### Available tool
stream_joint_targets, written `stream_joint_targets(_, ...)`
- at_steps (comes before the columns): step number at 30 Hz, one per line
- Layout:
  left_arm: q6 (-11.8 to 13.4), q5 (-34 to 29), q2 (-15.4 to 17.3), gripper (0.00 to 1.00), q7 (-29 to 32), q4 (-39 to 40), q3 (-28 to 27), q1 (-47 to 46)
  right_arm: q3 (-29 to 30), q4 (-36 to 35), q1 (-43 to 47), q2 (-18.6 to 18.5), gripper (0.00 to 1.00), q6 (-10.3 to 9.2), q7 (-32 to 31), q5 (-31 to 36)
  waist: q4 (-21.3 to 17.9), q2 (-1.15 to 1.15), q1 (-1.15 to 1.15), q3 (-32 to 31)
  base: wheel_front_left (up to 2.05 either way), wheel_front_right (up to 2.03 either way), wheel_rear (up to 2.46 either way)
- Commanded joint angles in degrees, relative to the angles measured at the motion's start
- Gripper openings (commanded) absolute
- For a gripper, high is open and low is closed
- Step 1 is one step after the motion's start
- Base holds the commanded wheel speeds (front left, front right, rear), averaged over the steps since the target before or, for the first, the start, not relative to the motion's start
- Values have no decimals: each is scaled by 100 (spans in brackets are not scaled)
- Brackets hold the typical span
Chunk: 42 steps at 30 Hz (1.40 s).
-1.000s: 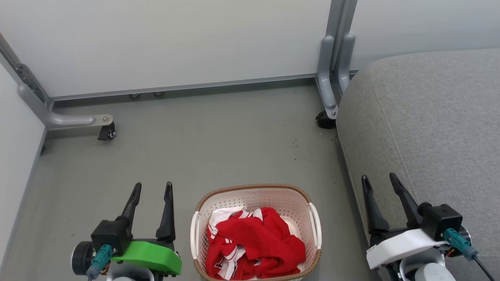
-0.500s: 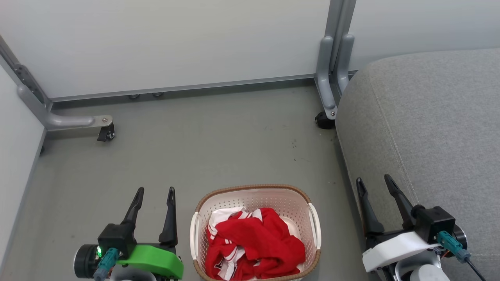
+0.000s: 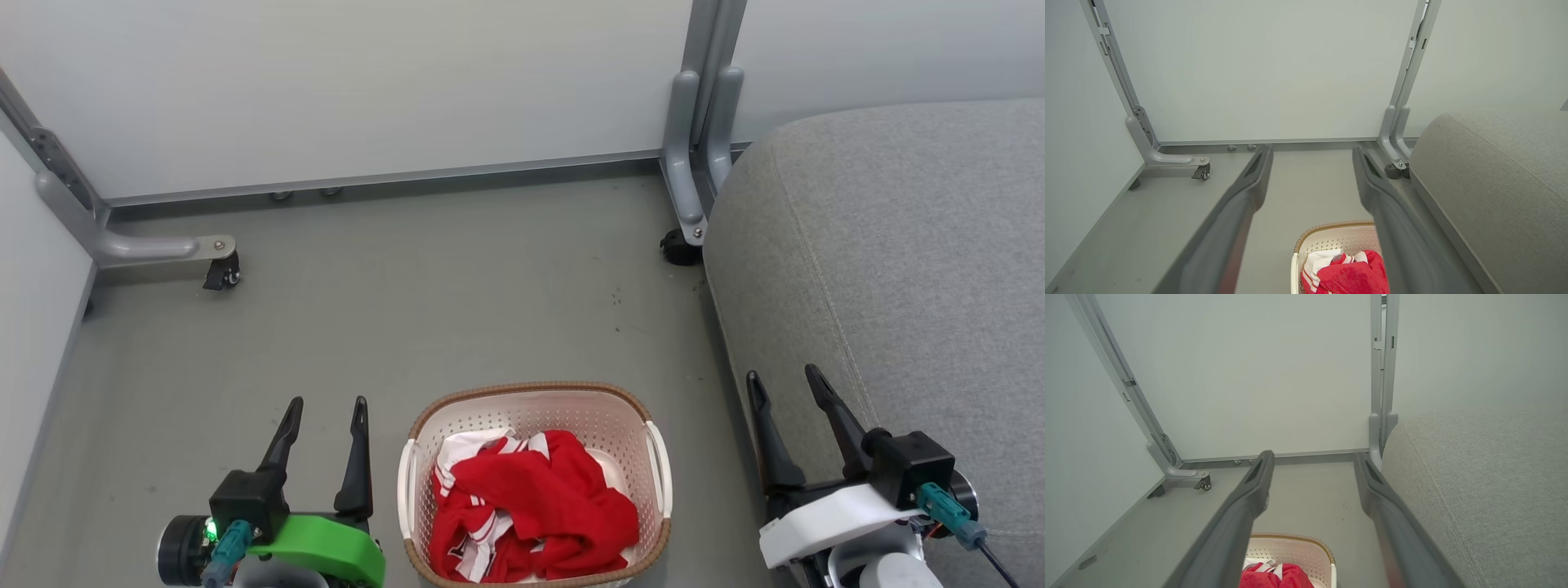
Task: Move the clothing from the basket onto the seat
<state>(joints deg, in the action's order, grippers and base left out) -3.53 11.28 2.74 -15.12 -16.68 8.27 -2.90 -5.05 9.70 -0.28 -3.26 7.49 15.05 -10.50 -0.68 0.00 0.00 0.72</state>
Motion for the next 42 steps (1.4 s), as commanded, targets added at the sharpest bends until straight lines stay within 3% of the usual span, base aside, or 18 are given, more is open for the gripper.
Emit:
stream_joint_targets(1,34,-31,27,100,-5,27,2,-28,-2,-36,2,-30,100,0,13,-8,-2,0,0,35,0,0,0)
stream_joint_targets(8,-63,-294,27,100,-5,-35,178,-404,-31,-275,-256,-69,100,0,9,-28,-102,0,0,501,0,0,0)
stream_joint_targets(19,-112,-508,28,100,-5,-457,1033,-2069,-156,-949,-1246,-261,100,0,14,-109,-466,0,0,2357,0,0,0)
stream_joint_targets(28,-260,-1109,51,100,-4,-1791,1789,-3462,-231,-1448,-2027,-198,100,0,18,-156,-876,0,0,3719,0,0,0)
stream_joint_targets(42,-395,-1653,276,100,147,-4363,2971,-5046,-582,-1863,-2652,-26,100,0,19,-225,-1520,0,0,5049,0,0,0)
